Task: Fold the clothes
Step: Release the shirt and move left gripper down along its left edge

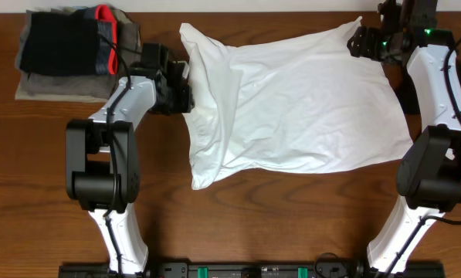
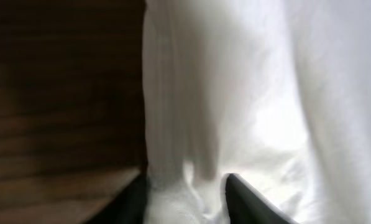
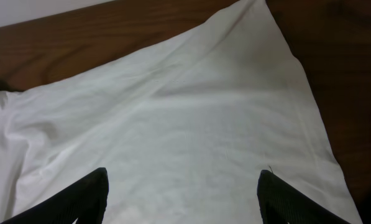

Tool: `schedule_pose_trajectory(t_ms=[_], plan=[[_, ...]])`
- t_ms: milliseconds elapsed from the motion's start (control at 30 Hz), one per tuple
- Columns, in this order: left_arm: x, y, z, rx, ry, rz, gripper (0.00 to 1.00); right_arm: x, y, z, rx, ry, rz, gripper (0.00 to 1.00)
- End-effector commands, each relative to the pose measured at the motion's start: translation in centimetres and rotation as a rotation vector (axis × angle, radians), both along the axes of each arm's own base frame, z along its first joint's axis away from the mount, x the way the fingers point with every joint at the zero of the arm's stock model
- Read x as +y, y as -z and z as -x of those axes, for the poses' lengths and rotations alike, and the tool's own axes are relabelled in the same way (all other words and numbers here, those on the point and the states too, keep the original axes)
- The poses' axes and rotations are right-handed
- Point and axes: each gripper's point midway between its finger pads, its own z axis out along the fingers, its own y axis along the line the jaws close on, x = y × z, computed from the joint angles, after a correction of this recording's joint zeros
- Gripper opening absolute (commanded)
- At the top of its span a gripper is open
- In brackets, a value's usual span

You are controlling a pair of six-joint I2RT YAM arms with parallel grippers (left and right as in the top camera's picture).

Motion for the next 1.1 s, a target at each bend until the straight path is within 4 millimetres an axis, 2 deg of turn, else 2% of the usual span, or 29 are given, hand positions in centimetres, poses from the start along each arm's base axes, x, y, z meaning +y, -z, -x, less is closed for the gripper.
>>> schedule_pose_trajectory(t_ms=[0,67,267,300,333,467,633,733,1000,1033,1067], plan=[[0.3,1.3,0.6,0.030,0.007,-0.019,0.26,0.5,-0.1,0.0,-0.004,-0.028,0.006,0.75],[0.6,1.4,0.5,0.028,0.002,-0.035,0.21,0.5,0.0,0.0,-0.003,-0.035,0.011,0.75],[1.4,1.6,0.5,0.029,-0.011,-0.077,0.19,0.5,0.1,0.2,0.006,-0.041,0.013,0.75],[1.6,1.7,0.4,0.026,-0.016,-0.092,0.09,0.5,0.1,0.2,0.006,-0.041,0.013,0.75],[2.0,1.7,0.3,0.022,-0.022,-0.111,0.06,0.5,0.1,0.2,0.006,-0.041,0.013,0.75],[4.0,1.7,-0.9,-0.023,-0.076,-0.199,0.06,0.5,0.1,0.2,0.005,-0.047,0.017,0.75],[6.5,0.3,-3.7,-0.121,-0.159,-0.237,0.06,0.7,0.2,0.3,0.007,-0.050,0.017,0.75],[7.6,-1.5,-6.7,-0.242,-0.198,-0.225,0.06,0.7,0.1,0.2,0.006,-0.050,0.017,0.75],[8.3,-7.0,-13.2,-0.583,-0.251,-0.189,0.06,0.5,0.1,0.3,0.004,-0.058,0.026,0.75],[8.3,-7.7,-13.7,-0.620,-0.255,-0.185,0.13,0.5,0.2,0.3,0.004,-0.058,0.026,0.75],[8.3,-8.2,-14.1,-0.643,-0.257,-0.182,0.40,0.5,0.1,0.3,0.003,-0.058,0.026,0.77]])
